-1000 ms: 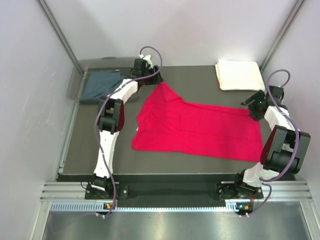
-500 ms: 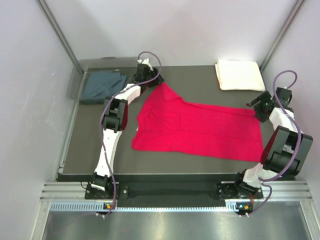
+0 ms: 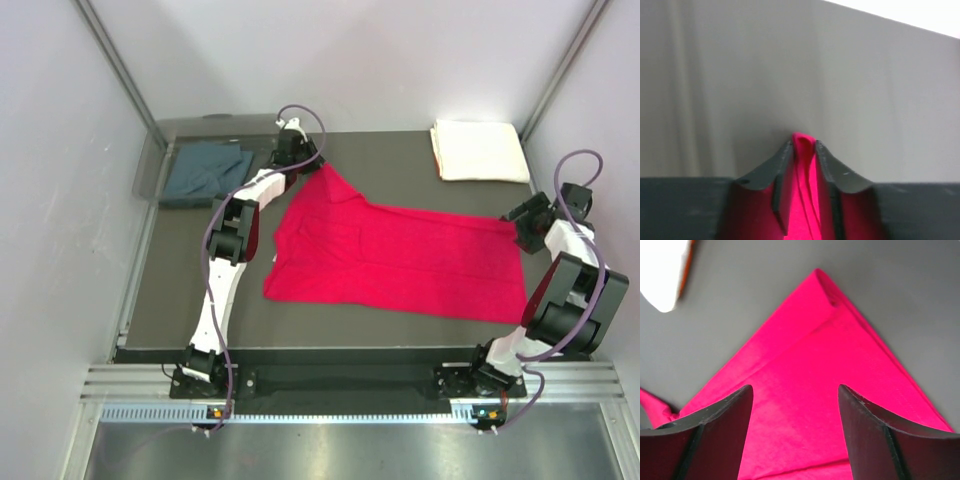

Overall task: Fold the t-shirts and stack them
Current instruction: Fold the tshirt

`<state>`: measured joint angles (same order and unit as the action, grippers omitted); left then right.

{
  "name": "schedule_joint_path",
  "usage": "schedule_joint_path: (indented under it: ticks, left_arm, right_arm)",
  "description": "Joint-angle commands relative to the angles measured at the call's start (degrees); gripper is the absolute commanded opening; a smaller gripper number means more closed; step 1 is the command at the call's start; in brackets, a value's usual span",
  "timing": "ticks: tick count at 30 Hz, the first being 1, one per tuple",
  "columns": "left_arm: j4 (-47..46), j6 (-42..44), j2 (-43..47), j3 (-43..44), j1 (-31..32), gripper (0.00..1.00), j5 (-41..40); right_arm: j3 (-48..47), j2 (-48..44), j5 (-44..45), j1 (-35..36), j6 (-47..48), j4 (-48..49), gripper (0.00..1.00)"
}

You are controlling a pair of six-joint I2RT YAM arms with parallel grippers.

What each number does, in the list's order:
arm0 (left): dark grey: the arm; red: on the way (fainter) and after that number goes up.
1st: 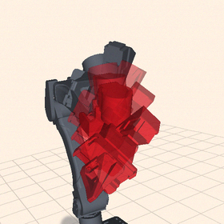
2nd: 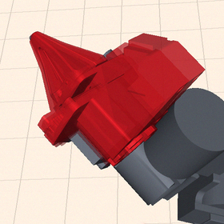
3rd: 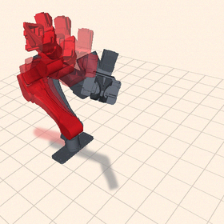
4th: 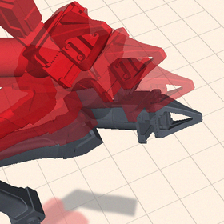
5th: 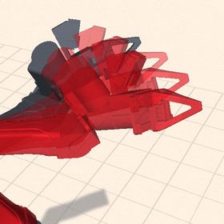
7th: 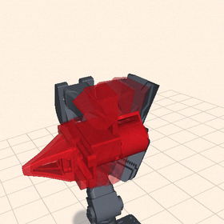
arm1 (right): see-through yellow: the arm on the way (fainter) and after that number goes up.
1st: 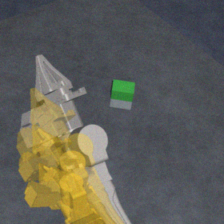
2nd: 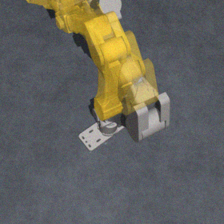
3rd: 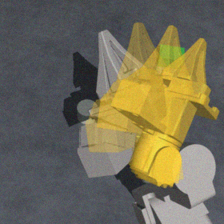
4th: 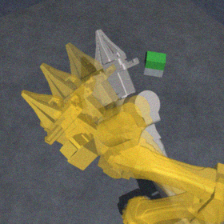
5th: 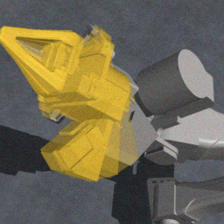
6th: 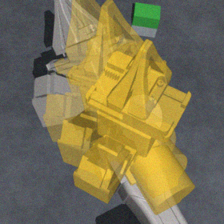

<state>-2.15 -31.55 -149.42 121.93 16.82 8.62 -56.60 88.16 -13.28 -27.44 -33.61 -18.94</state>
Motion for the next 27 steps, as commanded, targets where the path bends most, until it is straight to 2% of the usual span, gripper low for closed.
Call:
schedule_joint_path:
  ticks: [1, 2, 6, 7, 8, 9, 16, 20, 27]
  left_arm:
    - [-2.2, 1.2, -0.2, 3.0, 0.1, 0.28, -2.7]
    - [-2.2, 1.4, -0.2, 3.4, 0.1, 0.19, -2.9]
    - [-2.2, 1.8, 1.1, 3.4, 0.3, 0.02, -4.1]
    - [-2.3, 1.8, 1.4, 3.4, 0.5, 0.0, -4.4]
    - [-2.2, 1.8, 1.8, 3.4, 0.6, 0.0, -4.8]
    - [-2.3, 1.5, 2.6, 3.4, 0.8, 0.0, -4.8]
    - [-0.7, 3.1, 7.3, 3.3, 2.9, 0.0, -4.5]
    - [-0.8, 3.0, 9.8, 0.3, 3.7, 0.0, -4.1]
    - [-0.7, 2.2, 10.7, -0.9, 4.4, 0.0, -3.4]
  right_arm:
    - [-1.8, 1.3, 2.0, -1.6, 1.2, -1.4, 0.68]
    - [-2.0, 1.5, 2.6, -1.6, 1.3, -1.4, 0.66]
    - [-3.0, 4.5, 4.1, -2.4, 0.0, -0.2, 0.54]
    - [-3.2, 5.2, 3.4, -2.6, -0.4, 0.4, 0.51]
    - [-3.6, 6.0, 2.8, -2.7, -0.7, 1.0, 0.41]
    - [-3.9, 7.5, 2.6, -2.7, -1.5, 2.1, 0.39]
    - [-4.2, 11.6, 0.1, -2.7, -5.3, 7.7, 0.38]
    - [-4.1, 12.2, 0.2, -2.7, -6.3, 8.9, 0.35]
    - [-4.7, 14.2, -0.1, -2.7, -8.0, 10.5, 0.3]
